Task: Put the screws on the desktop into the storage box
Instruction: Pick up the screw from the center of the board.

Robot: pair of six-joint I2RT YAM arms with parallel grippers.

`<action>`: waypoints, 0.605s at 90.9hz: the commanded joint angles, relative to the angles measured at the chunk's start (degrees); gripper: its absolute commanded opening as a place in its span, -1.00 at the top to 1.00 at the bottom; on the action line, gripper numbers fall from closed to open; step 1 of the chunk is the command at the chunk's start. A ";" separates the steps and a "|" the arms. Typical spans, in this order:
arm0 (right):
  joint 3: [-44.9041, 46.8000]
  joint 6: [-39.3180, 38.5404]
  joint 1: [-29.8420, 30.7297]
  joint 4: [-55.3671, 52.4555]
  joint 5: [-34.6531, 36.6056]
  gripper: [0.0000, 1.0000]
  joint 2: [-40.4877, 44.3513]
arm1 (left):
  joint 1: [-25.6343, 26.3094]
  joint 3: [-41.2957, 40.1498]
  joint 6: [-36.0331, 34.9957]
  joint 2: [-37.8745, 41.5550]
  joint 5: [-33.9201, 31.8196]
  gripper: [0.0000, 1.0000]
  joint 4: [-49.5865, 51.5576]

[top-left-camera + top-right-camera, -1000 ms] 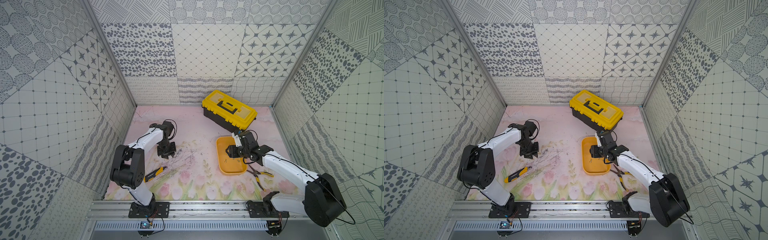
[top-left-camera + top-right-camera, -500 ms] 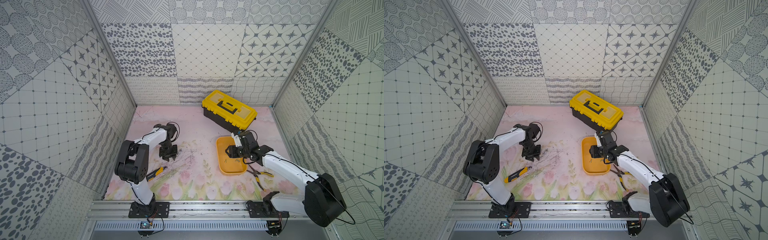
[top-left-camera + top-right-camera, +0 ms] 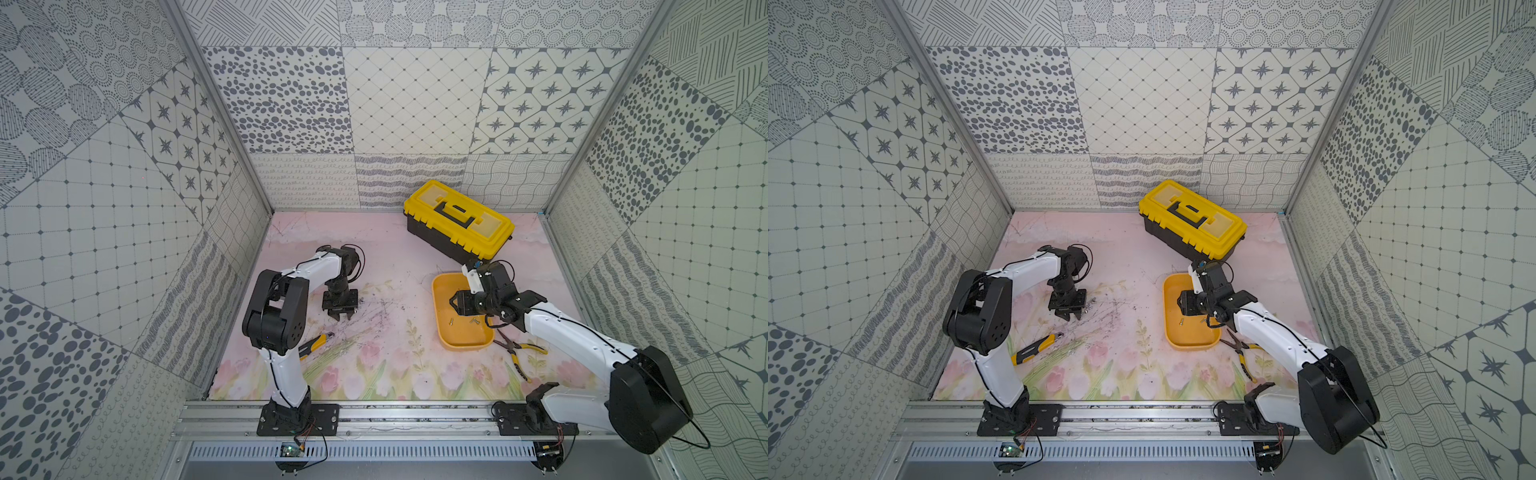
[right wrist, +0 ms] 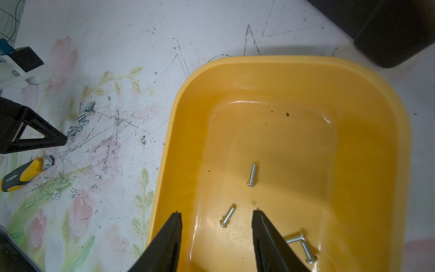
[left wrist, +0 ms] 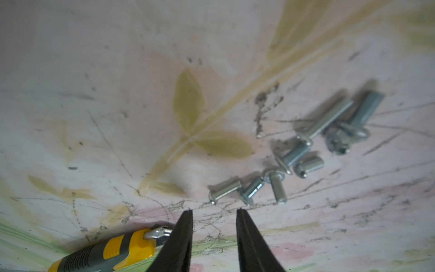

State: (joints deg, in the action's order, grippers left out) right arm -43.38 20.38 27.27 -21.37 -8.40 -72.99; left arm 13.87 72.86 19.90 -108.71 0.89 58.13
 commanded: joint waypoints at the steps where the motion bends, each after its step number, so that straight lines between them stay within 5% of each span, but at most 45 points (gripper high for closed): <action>1: 0.89 0.01 0.04 2.40 -0.38 -0.05 0.53 | 0.23 2.05 -2.31 -1.97 -2.81 0.30 3.12; 55: 1.01 0.09 0.01 2.48 -0.43 -0.03 0.40 | 0.11 3.46 -2.27 -5.40 -4.01 0.38 3.62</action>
State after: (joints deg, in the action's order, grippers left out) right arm -43.16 20.38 27.27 -21.06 -8.58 -72.99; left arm 13.93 76.16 18.24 -113.06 -0.56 59.61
